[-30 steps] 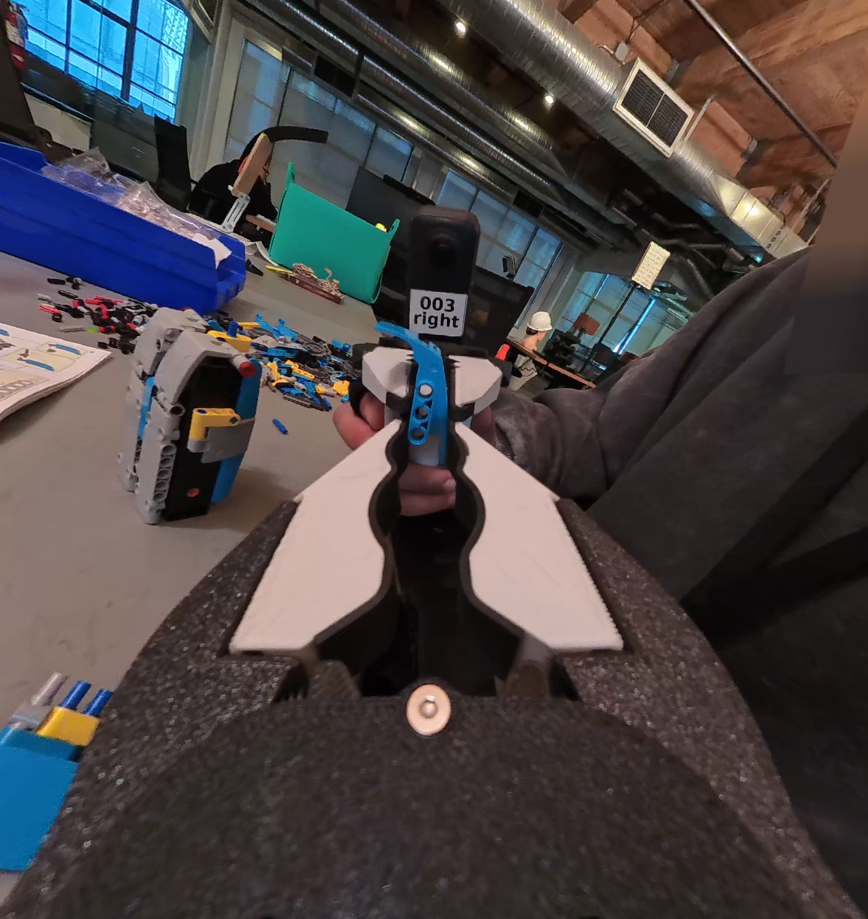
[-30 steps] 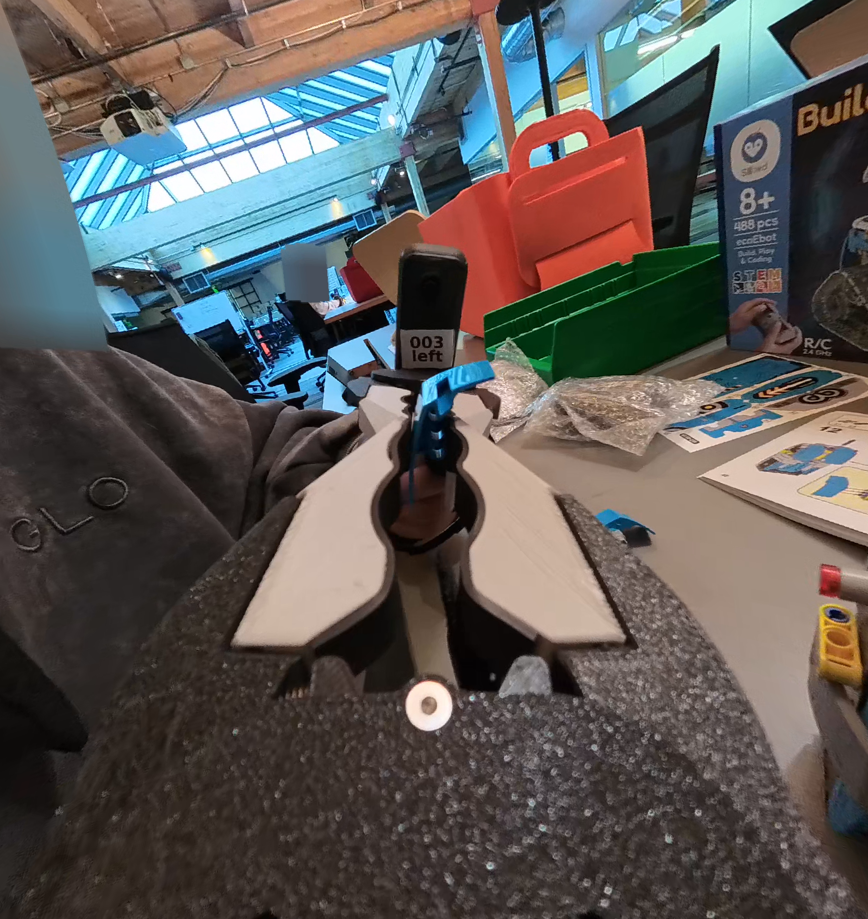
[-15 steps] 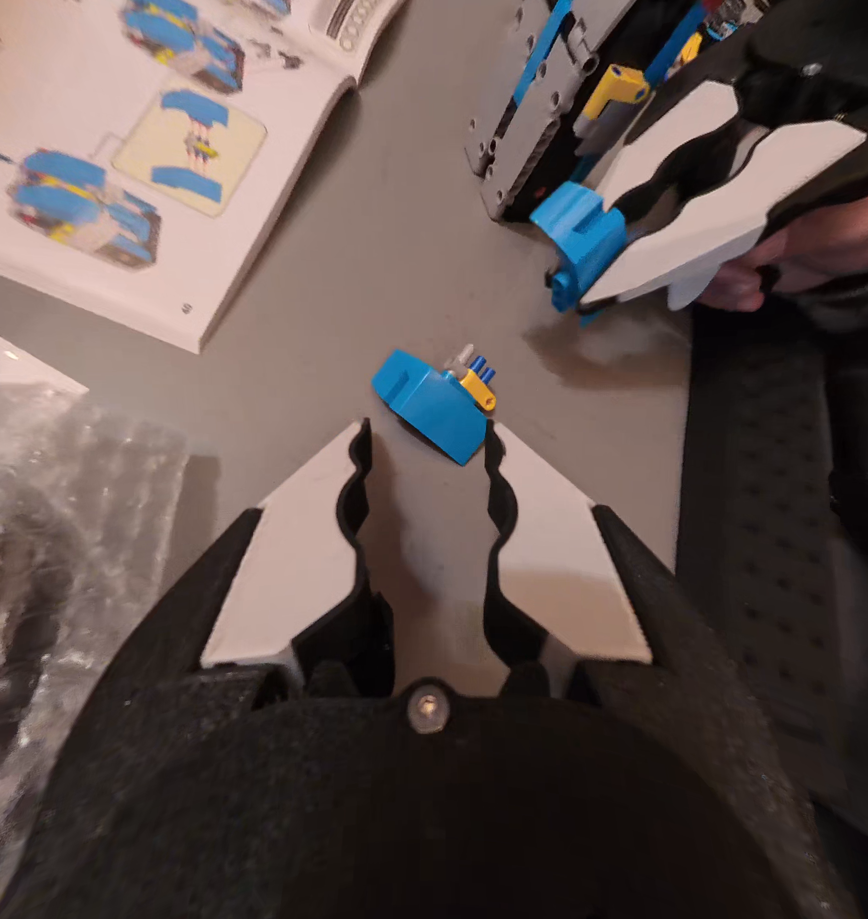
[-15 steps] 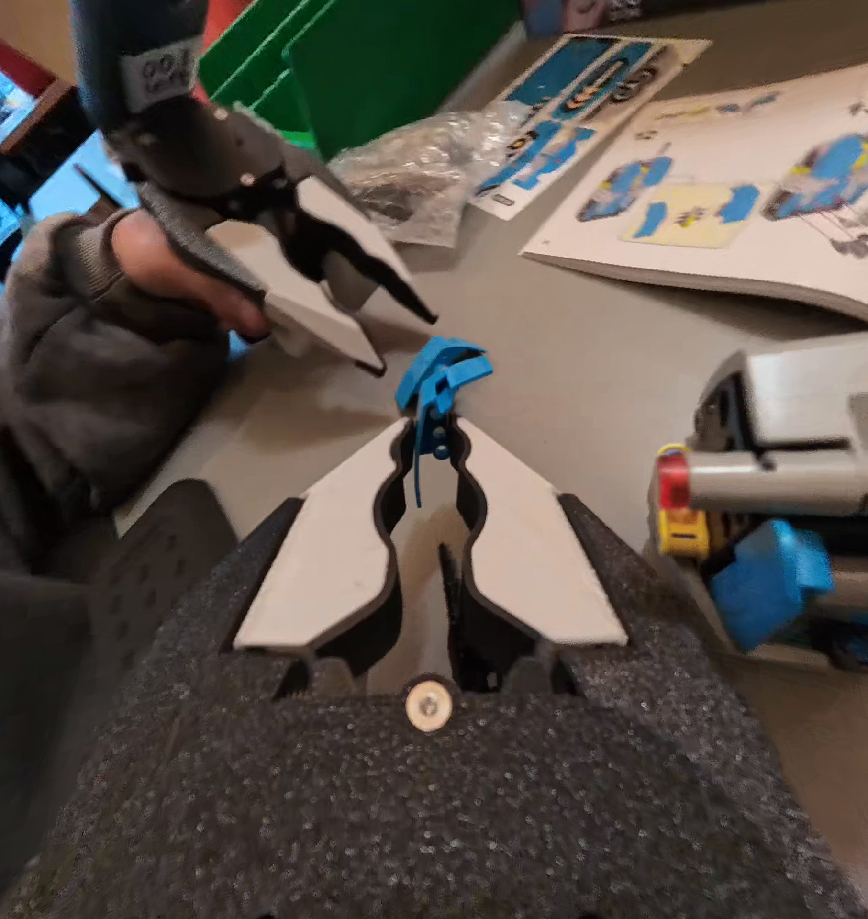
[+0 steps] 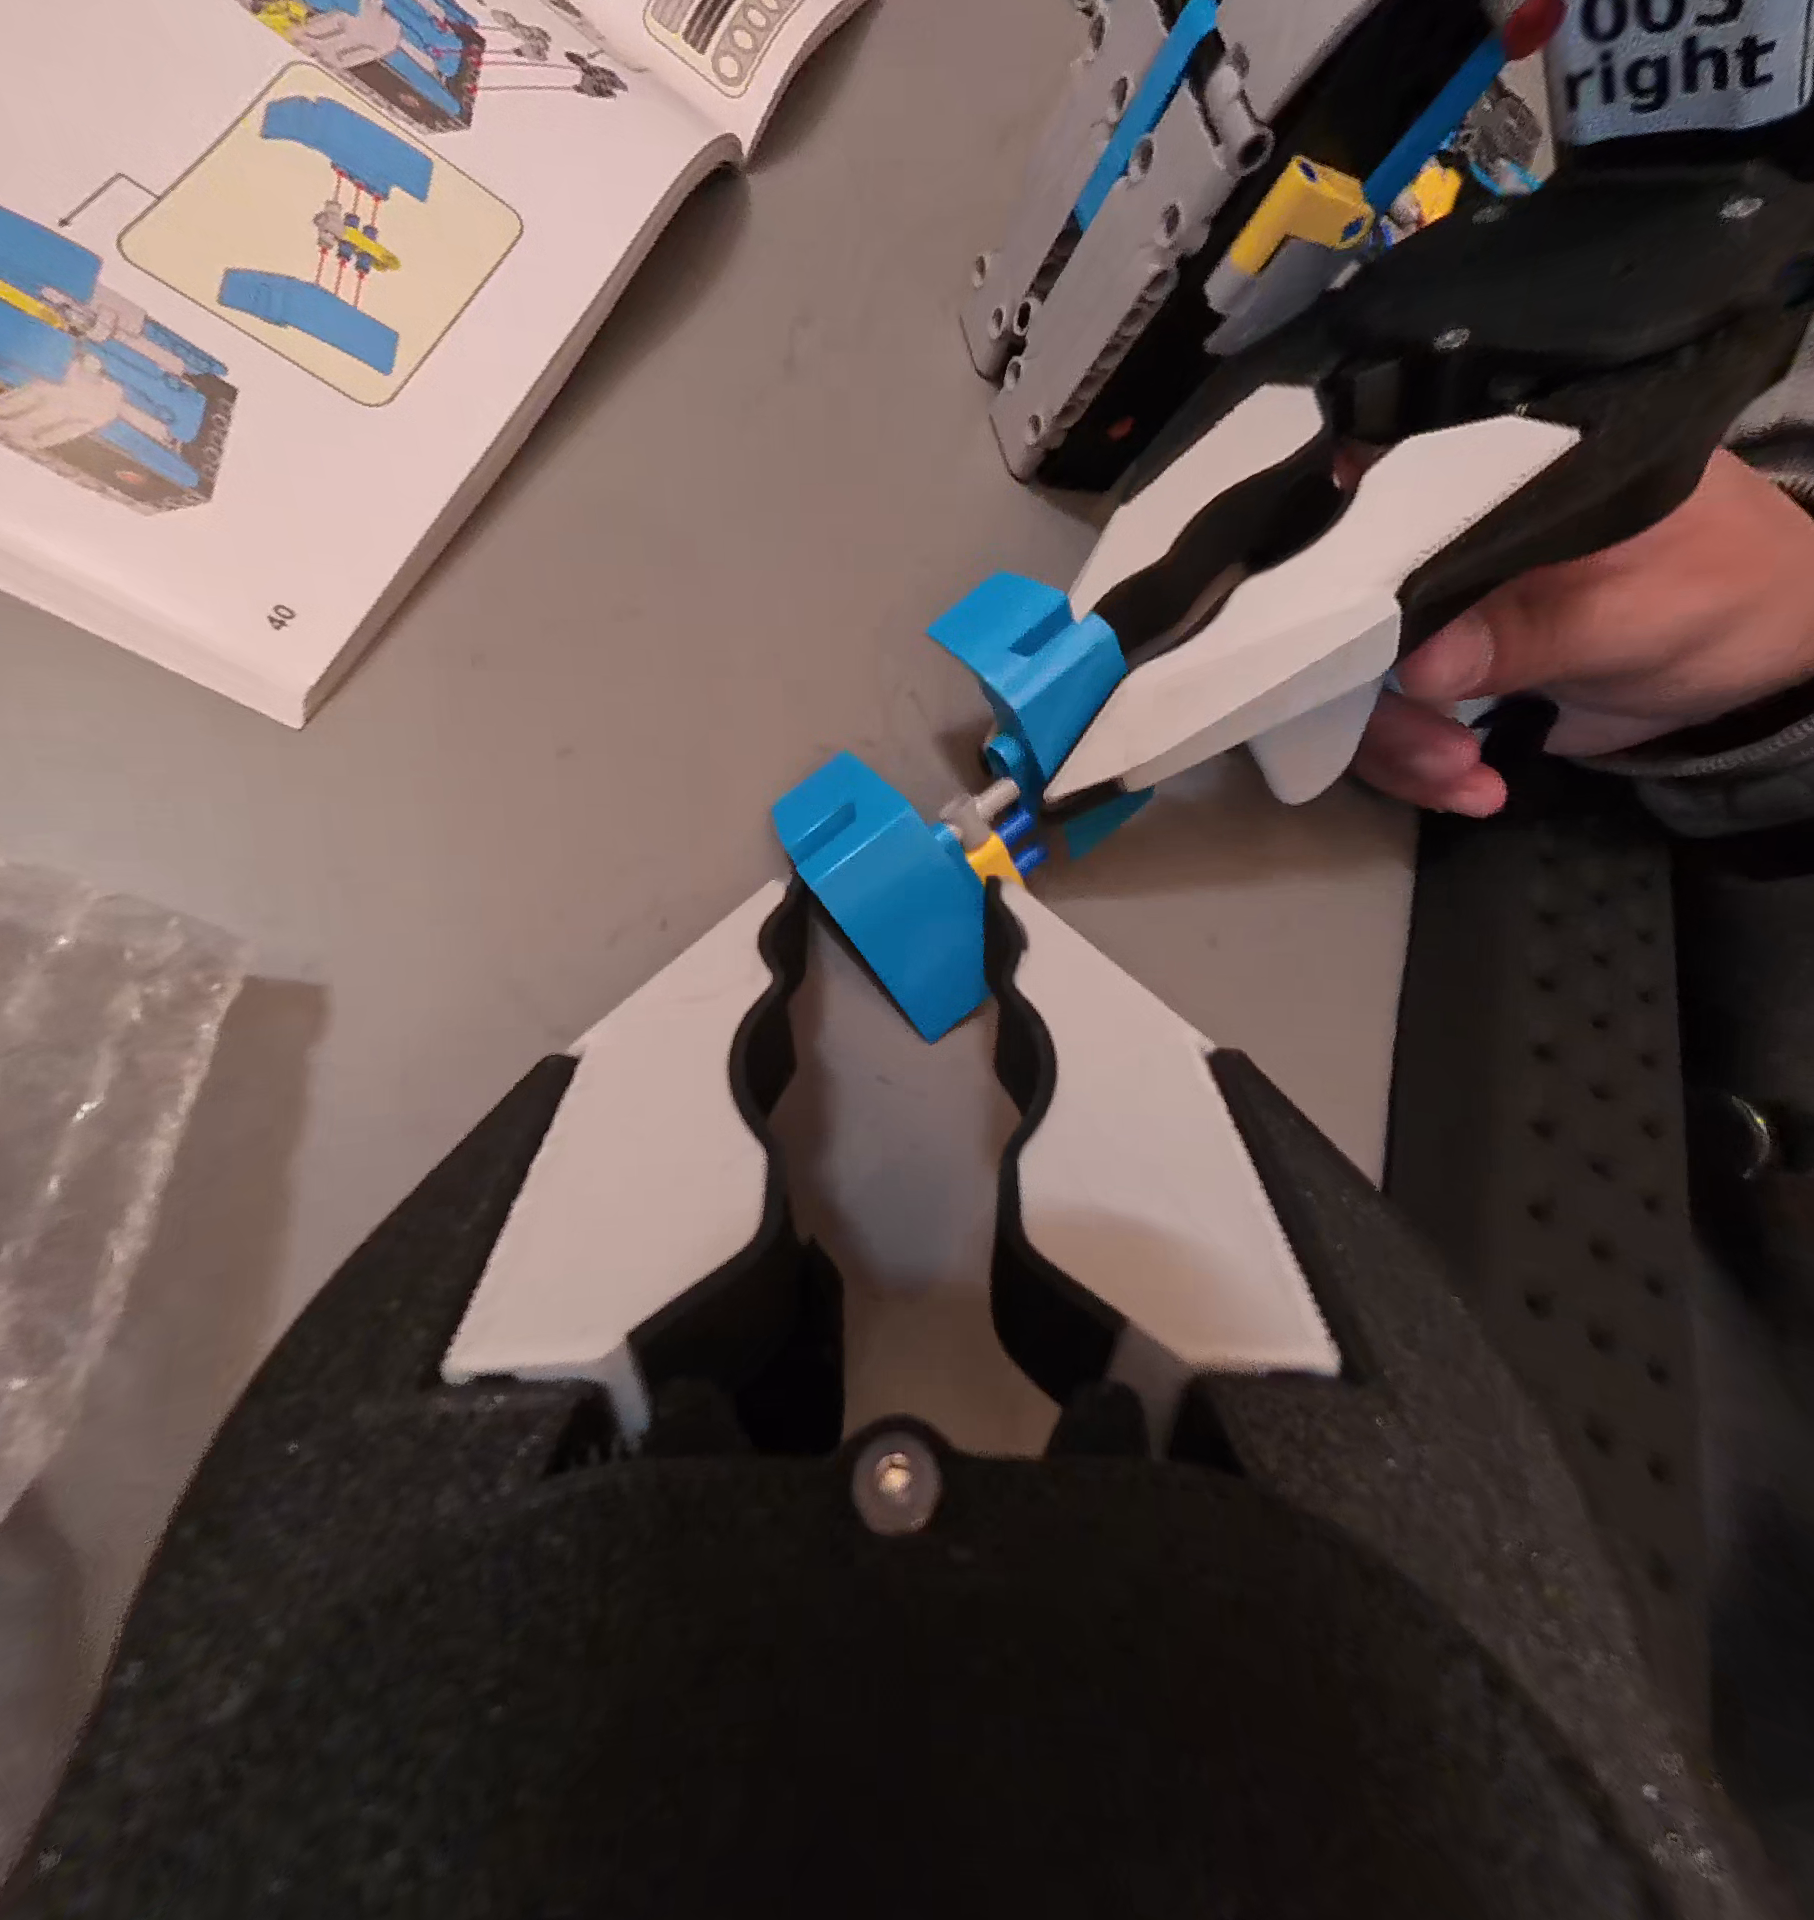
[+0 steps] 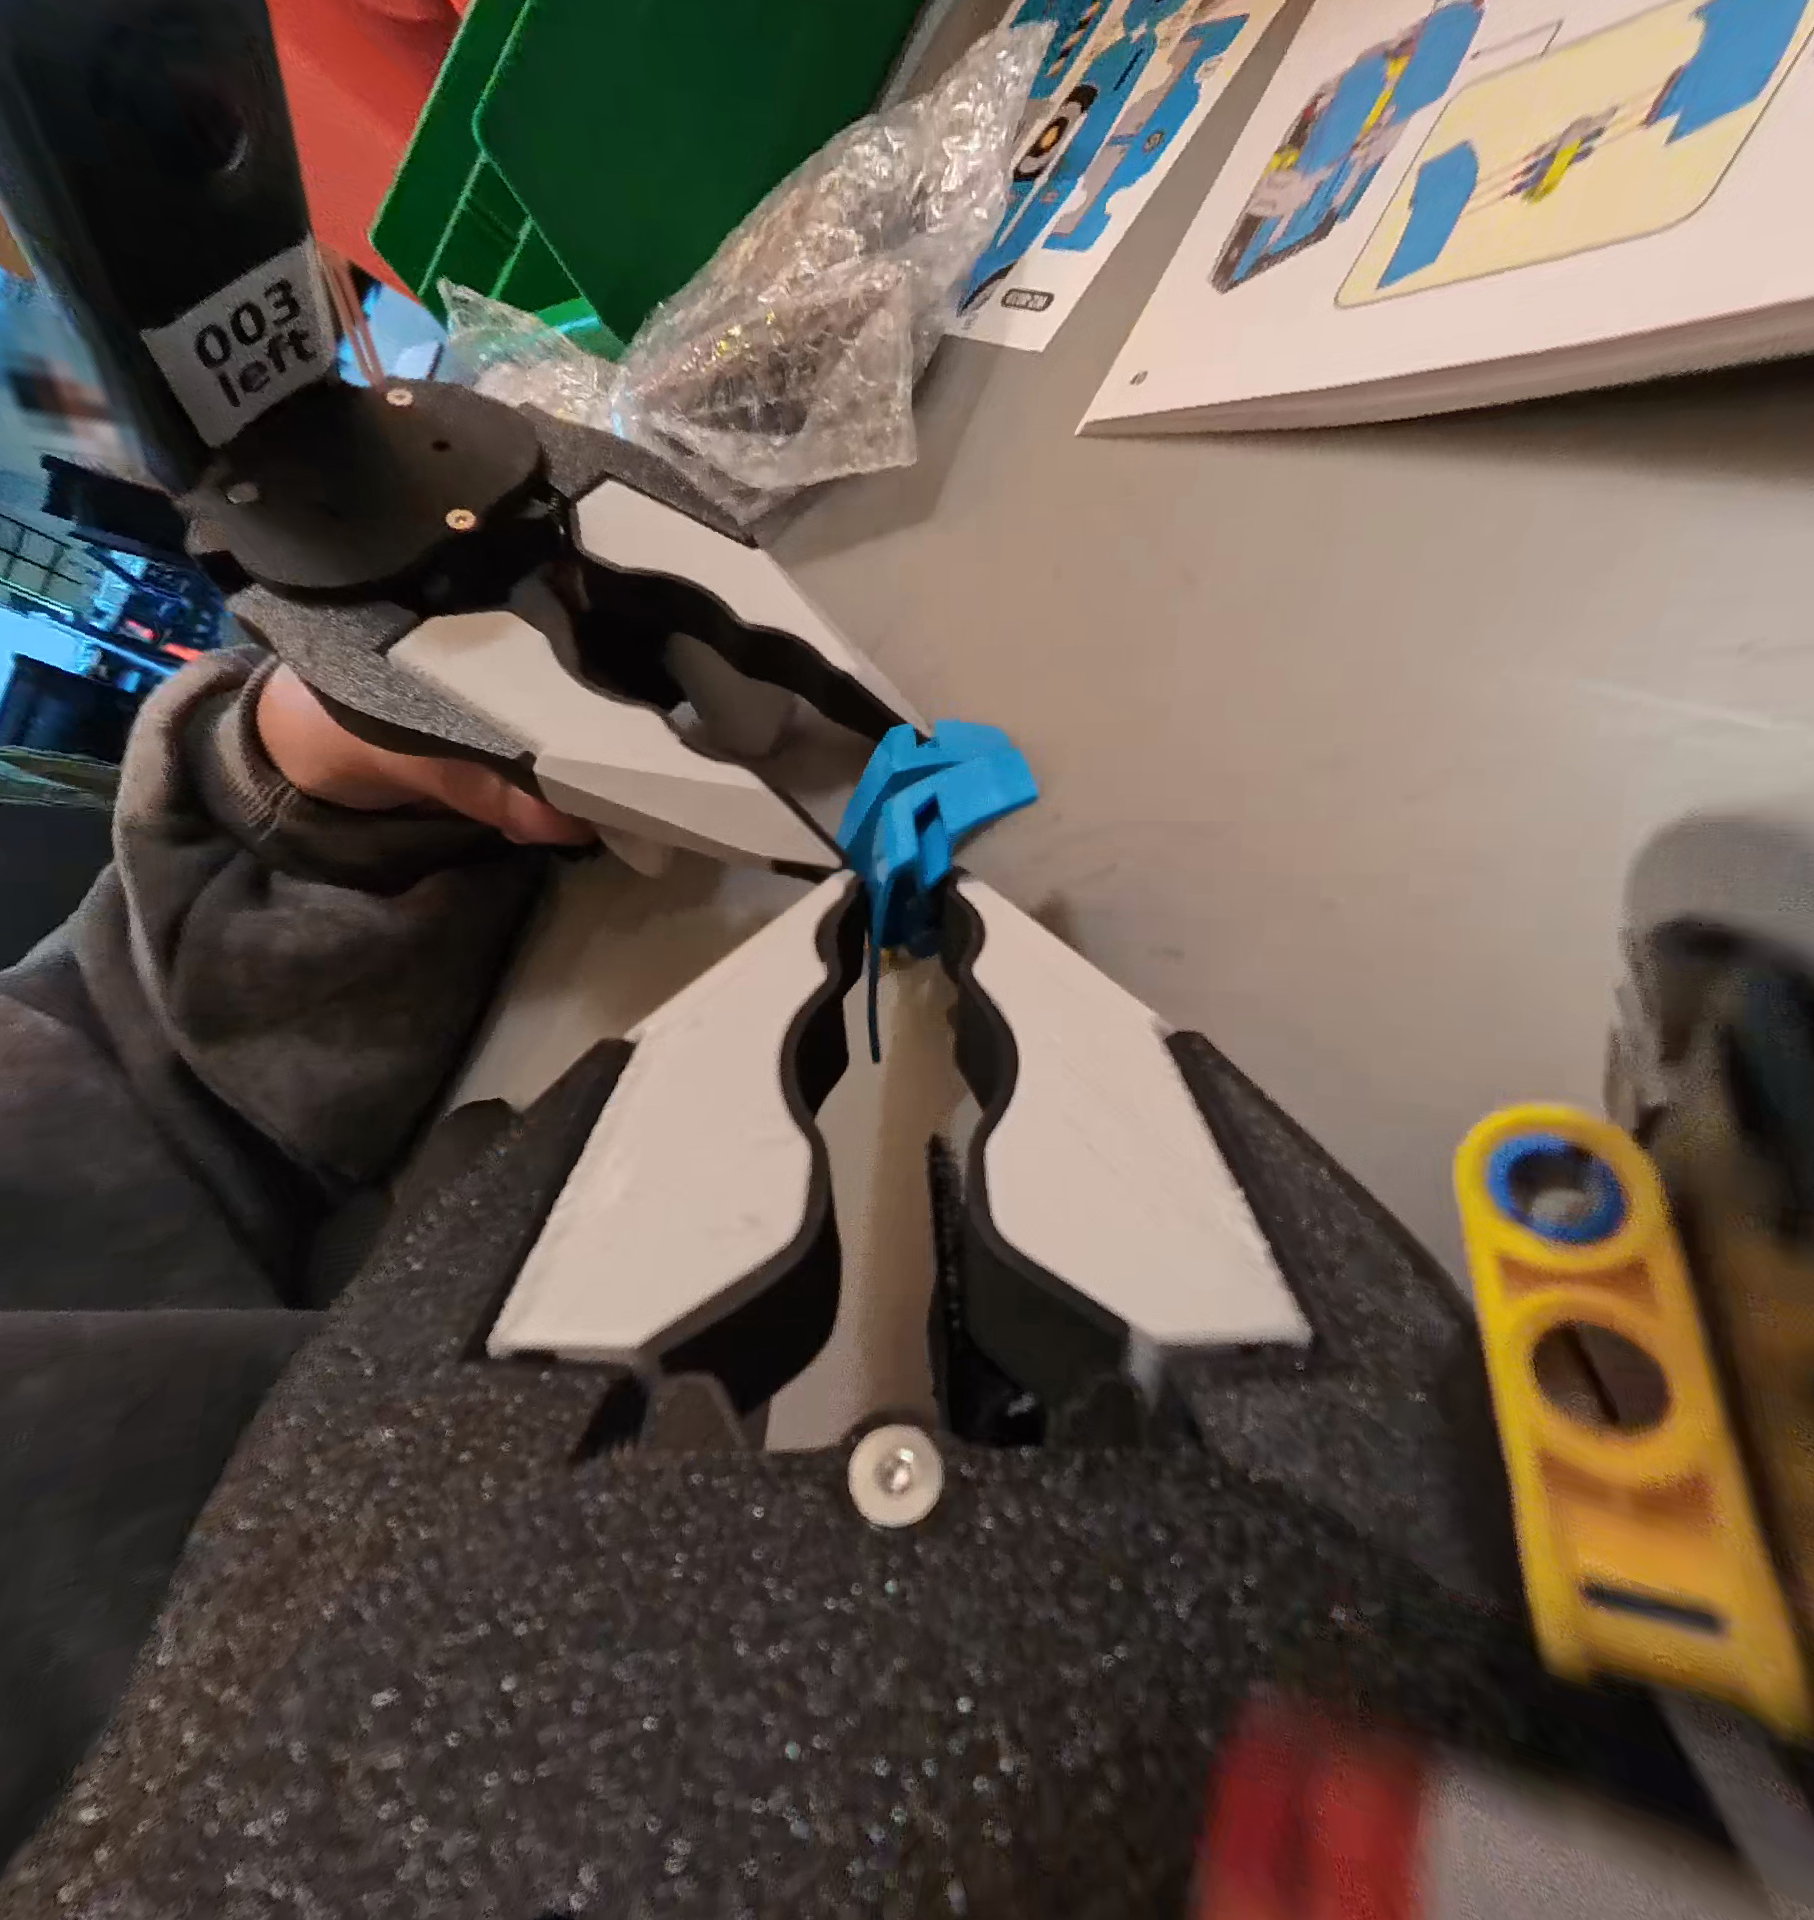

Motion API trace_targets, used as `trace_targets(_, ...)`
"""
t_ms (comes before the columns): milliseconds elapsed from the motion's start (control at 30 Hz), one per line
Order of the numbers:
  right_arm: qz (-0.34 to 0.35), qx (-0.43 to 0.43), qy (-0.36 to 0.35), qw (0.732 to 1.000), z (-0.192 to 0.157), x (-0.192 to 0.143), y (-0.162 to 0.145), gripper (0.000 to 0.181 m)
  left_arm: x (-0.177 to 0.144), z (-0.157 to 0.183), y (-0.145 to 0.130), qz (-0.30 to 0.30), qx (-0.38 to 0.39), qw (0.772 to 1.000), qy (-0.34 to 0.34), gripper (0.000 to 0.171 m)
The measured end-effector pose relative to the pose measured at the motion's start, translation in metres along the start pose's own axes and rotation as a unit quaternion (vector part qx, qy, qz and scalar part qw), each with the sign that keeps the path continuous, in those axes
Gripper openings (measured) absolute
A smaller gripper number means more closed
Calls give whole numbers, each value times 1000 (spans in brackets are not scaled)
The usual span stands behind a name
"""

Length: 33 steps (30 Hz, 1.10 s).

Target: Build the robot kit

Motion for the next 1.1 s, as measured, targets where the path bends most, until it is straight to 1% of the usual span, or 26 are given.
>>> trace_targets(167, 0, 6, 6, 1000, 0, 0, -1, 13, 2, 1, 2, 17, -22, 999, 20, 31)
trace_targets(200, 2, 7, 7, 1000, 1, -1, 0, 13, 3, 2, 3, 22, -40, 999, 9, 30)
trace_targets(233, 3, 8, 6, 1000, 1, -1, 0, 13, 2, 9, 4, 25, -63, 997, -31, 22)
trace_targets(267, 2, 10, 2, 1000, 3, -1, 0, 12, 1, 15, 6, 31, -99, 992, -74, 22)
trace_targets(300, 5, 12, 4, 1000, 3, -2, 0, 12, -1, 15, 8, 37, -126, 987, -96, 21)
trace_targets(367, 7, 13, 10, 1000, 2, -2, 1, 12, -2, 14, 7, 30, -142, 983, -114, 21)
trace_targets(433, 4, 11, 10, 1000, 1, -2, 0, 12, -2, 17, 6, 26, -129, 985, -115, 21)
trace_targets(500, 4, 10, 11, 1000, 1, -2, 0, 12, 4, 28, -5, -13, -99, 987, -122, 21)
trace_targets(600, 4, 11, 9, 1000, 2, -2, 0, 12, 12, 34, -17, -47, -57, 992, -100, 20)
trace_targets(700, 14, 13, 18, 1000, 1, -4, 2, 12, 10, 33, -14, -36, -48, 994, -94, 13)
trace_targets(767, 53, 16, 40, 998, -4, -12, 12, 12, 4, 27, -5, -1, -55, 994, -90, 1)
trace_targets(833, 118, 21, 80, 990, -14, -26, 29, 12, -9, 32, 11, 51, -54, 988, -132, 1)
trace_targets(867, 145, 23, 92, 985, -17, -33, 35, 12, -15, 33, 17, 74, -58, 985, -142, 1)
trace_targets(900, 163, 21, 100, 981, -19, -38, 39, 11, -20, 34, 21, 86, -62, 983, -153, 1)
trace_targets(1000, 224, 19, 123, 967, -26, -55, 52, 11, -33, 56, 29, 116, -65, 961, -243, 0)
trace_targets(1067, 243, 15, 134, 961, -30, -60, 56, 11, -41, 75, 30, 120, -66, 940, -313, 0)
trace_targets(1100, 245, 16, 139, 959, -32, -61, 56, 11, -43, 78, 31, 126, -66, 936, -322, 0)
Point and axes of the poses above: each gripper's, where its closed fingertips meet, x out along the fingers, y out of its top, z = x × y across the jaws, the point moved 3 cm from there along -x, back along the fingers, and after that the axes turned 13 degrees about -x, right-handed, at the moved point
